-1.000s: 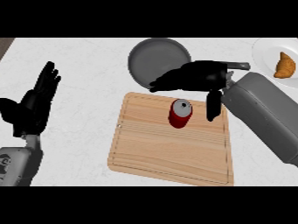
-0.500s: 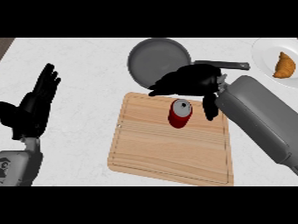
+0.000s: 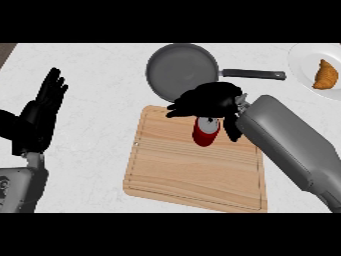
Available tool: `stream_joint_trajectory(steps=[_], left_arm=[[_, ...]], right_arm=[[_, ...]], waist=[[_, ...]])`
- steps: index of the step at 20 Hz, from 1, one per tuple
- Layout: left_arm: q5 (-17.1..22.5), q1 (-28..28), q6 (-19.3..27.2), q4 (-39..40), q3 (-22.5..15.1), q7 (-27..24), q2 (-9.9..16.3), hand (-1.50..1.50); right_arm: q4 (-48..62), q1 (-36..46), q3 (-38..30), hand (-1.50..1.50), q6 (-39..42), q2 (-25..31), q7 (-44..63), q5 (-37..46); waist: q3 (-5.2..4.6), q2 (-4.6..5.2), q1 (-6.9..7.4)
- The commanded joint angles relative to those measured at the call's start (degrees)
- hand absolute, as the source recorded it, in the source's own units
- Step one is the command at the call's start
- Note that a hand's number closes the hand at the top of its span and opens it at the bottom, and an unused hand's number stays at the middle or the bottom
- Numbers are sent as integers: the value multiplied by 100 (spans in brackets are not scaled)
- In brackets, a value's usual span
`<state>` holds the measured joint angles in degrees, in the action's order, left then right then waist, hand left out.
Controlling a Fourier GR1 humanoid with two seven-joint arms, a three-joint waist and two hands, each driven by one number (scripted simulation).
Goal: Pick the can from the cutting board and place it in the pan
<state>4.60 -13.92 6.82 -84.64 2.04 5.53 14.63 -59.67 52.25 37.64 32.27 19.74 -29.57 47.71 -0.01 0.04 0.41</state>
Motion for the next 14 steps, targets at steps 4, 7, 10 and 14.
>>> stream_joint_trajectory(steps=[4, 7, 10, 14], left_arm=[[-76, 162, -66, 20, 100, -255, -64, 0], [-238, 205, 4, 172, -10, -350, -220, 0], [-191, -132, 71, -97, 61, 232, -141, 0], [-183, -36, -81, 43, 30, 23, -184, 0]], right_arm=[[862, -11, 49, -150, -180, -400, -466, 653], [650, -84, -5, -150, 55, -228, -536, 790], [1105, 80, 60, 150, -172, -422, -945, 942], [1099, -136, 307, 150, -644, -628, -1279, 1119]], waist=[[1, 10, 33], [0, -1, -11], [2, 7, 21], [2, 16, 27]])
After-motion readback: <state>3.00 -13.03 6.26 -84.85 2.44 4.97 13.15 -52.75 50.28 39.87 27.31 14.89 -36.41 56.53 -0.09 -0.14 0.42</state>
